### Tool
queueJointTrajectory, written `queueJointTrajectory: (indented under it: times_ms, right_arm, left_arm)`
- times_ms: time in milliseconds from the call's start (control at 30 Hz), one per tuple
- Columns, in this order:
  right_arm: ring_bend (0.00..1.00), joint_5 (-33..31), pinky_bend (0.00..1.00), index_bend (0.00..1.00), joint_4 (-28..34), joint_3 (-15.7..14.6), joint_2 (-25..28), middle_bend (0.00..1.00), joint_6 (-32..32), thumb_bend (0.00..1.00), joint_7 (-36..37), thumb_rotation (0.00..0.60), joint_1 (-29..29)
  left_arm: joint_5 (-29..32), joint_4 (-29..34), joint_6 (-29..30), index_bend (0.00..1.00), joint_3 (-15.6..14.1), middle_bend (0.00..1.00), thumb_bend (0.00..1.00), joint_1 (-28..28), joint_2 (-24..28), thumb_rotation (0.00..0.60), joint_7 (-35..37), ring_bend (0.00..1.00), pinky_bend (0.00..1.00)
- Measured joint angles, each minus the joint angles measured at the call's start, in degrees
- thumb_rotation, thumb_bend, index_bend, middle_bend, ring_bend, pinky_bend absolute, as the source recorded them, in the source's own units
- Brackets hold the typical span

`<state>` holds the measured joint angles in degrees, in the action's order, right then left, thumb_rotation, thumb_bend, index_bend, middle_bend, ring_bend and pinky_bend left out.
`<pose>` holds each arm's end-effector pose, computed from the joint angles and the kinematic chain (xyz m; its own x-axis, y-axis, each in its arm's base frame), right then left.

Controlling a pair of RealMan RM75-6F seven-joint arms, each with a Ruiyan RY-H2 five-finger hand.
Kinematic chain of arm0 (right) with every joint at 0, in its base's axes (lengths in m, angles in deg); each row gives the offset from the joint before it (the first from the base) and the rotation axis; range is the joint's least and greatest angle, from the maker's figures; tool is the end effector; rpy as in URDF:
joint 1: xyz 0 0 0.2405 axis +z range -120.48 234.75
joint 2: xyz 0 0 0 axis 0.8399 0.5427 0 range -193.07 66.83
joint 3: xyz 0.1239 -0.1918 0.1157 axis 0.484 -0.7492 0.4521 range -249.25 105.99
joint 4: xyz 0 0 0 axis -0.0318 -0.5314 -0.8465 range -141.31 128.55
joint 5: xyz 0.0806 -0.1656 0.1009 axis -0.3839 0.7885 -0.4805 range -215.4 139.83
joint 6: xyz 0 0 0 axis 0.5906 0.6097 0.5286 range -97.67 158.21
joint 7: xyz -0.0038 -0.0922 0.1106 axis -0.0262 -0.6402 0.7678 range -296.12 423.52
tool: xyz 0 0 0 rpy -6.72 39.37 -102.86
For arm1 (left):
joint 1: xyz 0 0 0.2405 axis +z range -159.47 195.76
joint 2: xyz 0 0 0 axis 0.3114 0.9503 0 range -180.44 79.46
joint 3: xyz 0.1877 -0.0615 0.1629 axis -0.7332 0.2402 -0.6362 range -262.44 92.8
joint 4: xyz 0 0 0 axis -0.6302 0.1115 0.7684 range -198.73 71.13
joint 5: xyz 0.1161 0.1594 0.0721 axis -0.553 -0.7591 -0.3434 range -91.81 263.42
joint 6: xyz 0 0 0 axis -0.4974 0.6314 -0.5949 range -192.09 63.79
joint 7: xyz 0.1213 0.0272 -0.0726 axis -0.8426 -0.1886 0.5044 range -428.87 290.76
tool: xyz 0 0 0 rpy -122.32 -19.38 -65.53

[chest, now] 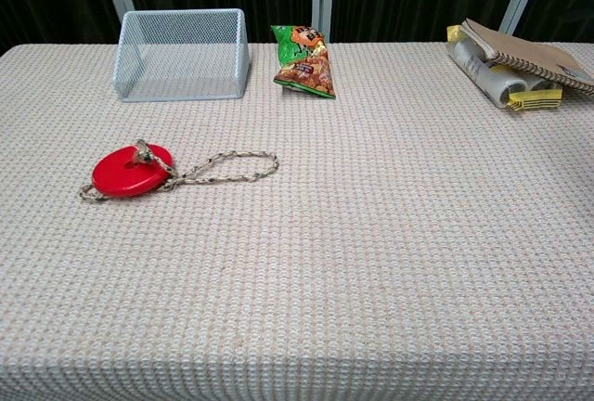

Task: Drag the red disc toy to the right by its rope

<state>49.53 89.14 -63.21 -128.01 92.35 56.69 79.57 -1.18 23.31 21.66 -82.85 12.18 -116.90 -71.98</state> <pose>-0.2334 -0.2764 0.1093 0.5104 -0.1523 0.8464 -0.8283 -0.3515 0.4363 -0.3202 0.1851 0.1536 0.4889 -0.0096 0.8723 0.8715 -0.0385 -0.4889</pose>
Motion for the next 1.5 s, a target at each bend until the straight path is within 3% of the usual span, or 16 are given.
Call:
queueJointTrajectory:
  times_ms: [233, 433, 667, 967, 1500]
  right_arm:
    - [0.0, -5.3, 0.0, 0.0, 3.0, 3.2, -7.0, 0.04, -11.6, 0.09, -8.1, 0.6, 11.9]
    - [0.0, -13.3, 0.0, 0.0, 1.2, 4.7, -16.4, 0.06, -18.3, 0.42, -14.3, 0.6, 20.1]
    - [0.0, -24.8, 0.0, 0.0, -5.7, 5.4, -25.7, 0.07, -24.4, 0.48, -21.5, 0.6, 29.9]
    - [0.0, -32.5, 0.0, 0.0, -9.5, 2.9, -29.8, 0.12, -26.3, 0.61, -25.1, 0.6, 36.6]
    - [0.0, -35.8, 0.0, 0.0, -10.2, -0.9, -30.0, 0.23, -24.6, 0.65, -23.4, 0.6, 39.1]
  left_arm:
    - [0.6, -1.1, 0.4, 0.26, 0.3, 0.18, 0.19, 0.4, 0.2, 0.6, 1.7, 0.1, 0.19]
    - [0.3, -1.0, 0.9, 0.27, 0.2, 0.19, 0.19, 0.7, 1.4, 0.6, 2.1, 0.1, 0.19]
    - [1.0, -0.8, 1.4, 0.28, 0.4, 0.19, 0.19, 1.3, 2.4, 0.6, 2.4, 0.1, 0.19]
    - [1.3, -2.2, 1.5, 0.28, 0.4, 0.19, 0.19, 1.8, 2.4, 0.6, 4.2, 0.1, 0.19]
    - [1.3, -2.3, 2.3, 0.29, 0.9, 0.19, 0.19, 2.3, 2.5, 0.6, 3.9, 0.1, 0.19]
